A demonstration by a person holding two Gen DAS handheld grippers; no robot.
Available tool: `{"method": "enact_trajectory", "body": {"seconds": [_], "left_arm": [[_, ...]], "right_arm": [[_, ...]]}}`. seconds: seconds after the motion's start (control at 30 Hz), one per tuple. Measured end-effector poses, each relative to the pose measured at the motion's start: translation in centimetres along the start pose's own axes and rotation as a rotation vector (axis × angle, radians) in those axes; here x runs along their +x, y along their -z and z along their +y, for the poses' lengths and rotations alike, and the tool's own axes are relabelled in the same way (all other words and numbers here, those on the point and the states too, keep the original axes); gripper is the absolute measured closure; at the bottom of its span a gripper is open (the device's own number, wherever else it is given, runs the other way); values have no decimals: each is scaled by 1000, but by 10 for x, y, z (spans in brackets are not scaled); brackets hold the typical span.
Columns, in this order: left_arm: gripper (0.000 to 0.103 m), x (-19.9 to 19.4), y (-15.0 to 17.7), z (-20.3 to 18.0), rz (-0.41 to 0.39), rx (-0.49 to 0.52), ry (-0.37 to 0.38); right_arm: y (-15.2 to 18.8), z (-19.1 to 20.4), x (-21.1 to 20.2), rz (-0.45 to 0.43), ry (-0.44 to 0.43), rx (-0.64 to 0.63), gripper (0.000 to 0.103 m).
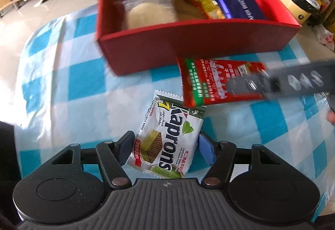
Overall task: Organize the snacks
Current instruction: 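Move both tools back to the Kapron pack and red-green snack strip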
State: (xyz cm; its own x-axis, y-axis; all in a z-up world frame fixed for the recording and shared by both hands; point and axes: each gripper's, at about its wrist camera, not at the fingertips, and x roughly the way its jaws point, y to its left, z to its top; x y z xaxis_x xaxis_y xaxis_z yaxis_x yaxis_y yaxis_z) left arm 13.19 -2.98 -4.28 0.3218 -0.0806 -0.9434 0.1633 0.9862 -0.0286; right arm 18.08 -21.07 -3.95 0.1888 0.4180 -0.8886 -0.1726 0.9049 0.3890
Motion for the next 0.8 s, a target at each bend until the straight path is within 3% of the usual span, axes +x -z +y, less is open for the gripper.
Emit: {"method": "enact_trajectory", "body": {"seconds": [0.13,0.2,0.3,0.5,0.57,0.63,0.8], "left_arm": [[31,-6,13,22,28,-25,-18],[31,-7,18,30,28,-40,-18],[31,-8,19,35,23,-54,-16],[29,-6,15,29,11,-31,-36],[23,-5,18,30,9,-28,-33],[17,-4,20,31,14,-39,-27],[18,-2,20,34,8,-41,-36]], "right_arm": [[23,15,-10,88,-98,-41,30],[26,25,-18,48,-26,-108,30],[20,47,-14,-21,180,-277,30],[0,64,21,54,169,-396,30],[0,63,27,72,176,-401,29],[0,62,28,70,172,-412,26],[2,68,32,45,208,-430,29]]}}
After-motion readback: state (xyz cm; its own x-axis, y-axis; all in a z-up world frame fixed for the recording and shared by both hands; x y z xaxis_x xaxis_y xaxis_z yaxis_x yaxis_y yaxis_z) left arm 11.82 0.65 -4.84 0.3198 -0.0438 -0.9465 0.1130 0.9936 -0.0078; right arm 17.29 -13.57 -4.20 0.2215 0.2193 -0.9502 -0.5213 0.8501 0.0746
